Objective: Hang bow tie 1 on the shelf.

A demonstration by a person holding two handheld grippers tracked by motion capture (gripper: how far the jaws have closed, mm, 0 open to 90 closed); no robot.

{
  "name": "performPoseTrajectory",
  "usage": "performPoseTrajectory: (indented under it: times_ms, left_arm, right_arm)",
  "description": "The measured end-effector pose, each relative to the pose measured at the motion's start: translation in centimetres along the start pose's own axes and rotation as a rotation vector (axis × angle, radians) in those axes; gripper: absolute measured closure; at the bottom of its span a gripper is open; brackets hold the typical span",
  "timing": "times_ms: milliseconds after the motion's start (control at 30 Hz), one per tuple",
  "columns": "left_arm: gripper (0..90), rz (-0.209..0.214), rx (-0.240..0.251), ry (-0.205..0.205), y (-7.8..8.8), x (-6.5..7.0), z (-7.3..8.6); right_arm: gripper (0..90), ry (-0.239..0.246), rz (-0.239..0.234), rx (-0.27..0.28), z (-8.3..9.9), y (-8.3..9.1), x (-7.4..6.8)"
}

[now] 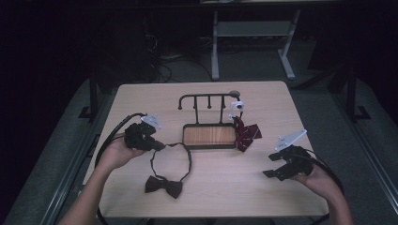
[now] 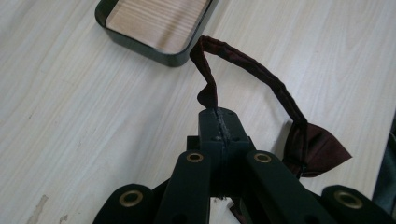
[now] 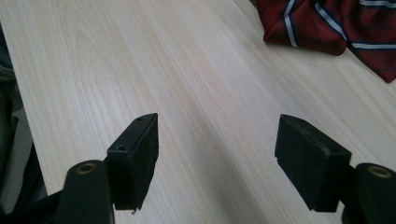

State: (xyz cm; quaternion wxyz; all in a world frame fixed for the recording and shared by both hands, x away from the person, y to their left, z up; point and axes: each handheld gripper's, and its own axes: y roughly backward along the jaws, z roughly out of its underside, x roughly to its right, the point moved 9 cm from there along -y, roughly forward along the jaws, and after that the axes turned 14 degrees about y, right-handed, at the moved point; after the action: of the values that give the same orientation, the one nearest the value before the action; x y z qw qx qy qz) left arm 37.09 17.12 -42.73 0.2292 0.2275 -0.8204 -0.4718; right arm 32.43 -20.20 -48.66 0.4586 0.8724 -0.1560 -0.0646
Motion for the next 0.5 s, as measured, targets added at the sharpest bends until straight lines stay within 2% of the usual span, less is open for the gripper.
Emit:
performPoseTrajectory:
  times_ms: [100, 500]
  left_arm:
    - [90.0, -0.005, 0.000, -0.013, 0.4, 0.1, -0.2]
    - [90.0, -0.009, 0.033, -0.021, 2.4, 0.5, -1.2]
  right_arm:
    - [30.0, 0.003, 0.002, -0.001, -0.1, 0.0, 0.0]
    - [30.0, 0.009, 0.006, 0.002, -0.2, 0.3, -0.1]
